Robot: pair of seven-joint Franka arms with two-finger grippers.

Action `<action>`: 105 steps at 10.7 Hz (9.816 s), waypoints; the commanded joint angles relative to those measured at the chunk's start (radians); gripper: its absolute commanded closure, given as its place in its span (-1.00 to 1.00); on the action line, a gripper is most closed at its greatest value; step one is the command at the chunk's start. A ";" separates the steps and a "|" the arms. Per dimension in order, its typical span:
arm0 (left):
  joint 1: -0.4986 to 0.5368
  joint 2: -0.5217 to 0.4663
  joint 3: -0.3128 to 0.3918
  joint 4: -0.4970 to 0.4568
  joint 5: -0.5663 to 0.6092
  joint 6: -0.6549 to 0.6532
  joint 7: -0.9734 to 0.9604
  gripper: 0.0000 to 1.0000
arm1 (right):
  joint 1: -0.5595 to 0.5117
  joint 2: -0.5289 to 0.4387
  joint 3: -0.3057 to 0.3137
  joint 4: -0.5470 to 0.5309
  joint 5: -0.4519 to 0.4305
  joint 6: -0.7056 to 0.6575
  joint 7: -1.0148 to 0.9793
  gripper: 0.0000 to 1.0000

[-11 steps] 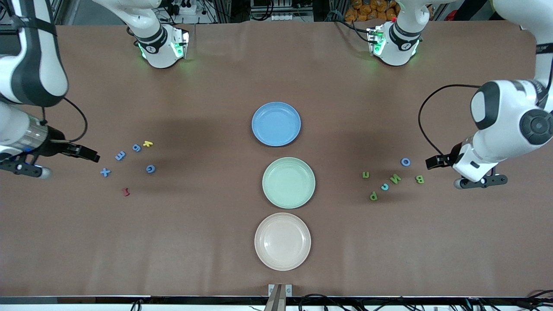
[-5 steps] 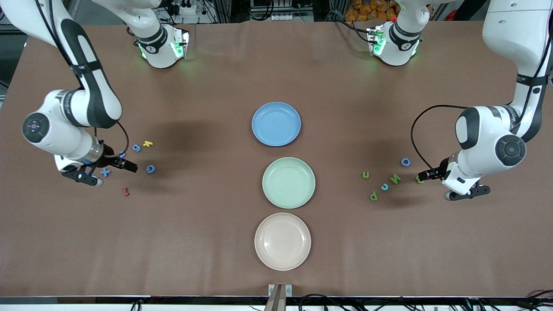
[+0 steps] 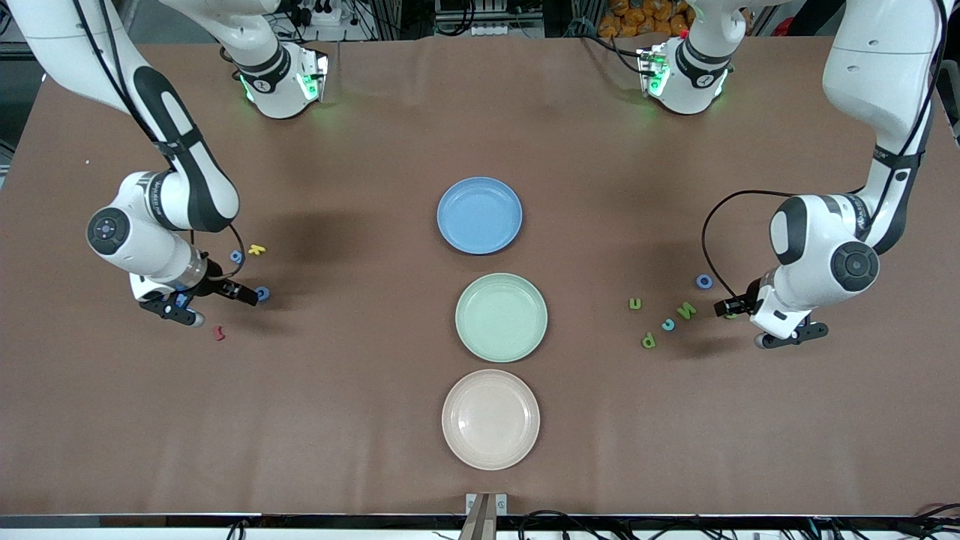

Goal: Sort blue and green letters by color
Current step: 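Grasp the G with the right gripper while the left gripper grasps the B, then carry the G and B to the blue and green plates with both grippers, then open both grippers over the plates and lift away, then reach both grippers down to the blue E and the green U, then grasp the E with the right gripper while the left gripper carries the U, then open the left gripper over the green plate while the right gripper carries the E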

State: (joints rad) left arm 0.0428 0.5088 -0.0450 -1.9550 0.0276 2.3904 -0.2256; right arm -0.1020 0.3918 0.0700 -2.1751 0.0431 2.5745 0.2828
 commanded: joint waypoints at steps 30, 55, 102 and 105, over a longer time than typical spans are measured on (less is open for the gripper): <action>-0.498 0.113 -0.039 0.434 -0.037 -0.292 -0.417 1.00 | 0.258 -0.093 0.154 0.011 0.018 -0.135 0.318 0.87; -0.308 0.002 -0.038 0.053 0.046 -0.007 -0.084 -0.62 | 0.095 -0.120 0.251 0.236 -0.048 -0.404 0.511 -1.00; -0.309 0.129 -0.119 0.346 0.040 0.034 -0.130 -1.00 | -0.056 -0.091 0.028 -0.032 -0.029 -0.071 0.162 0.90; -0.192 0.140 -0.119 0.298 0.040 0.019 0.063 -1.00 | 0.123 -0.106 0.028 0.043 -0.029 -0.155 0.215 0.90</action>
State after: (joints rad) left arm -0.2181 0.6613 -0.1551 -1.5979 0.0707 2.4153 -0.2545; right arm -0.0952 0.3134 0.1012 -2.1803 0.0125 2.4937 0.4394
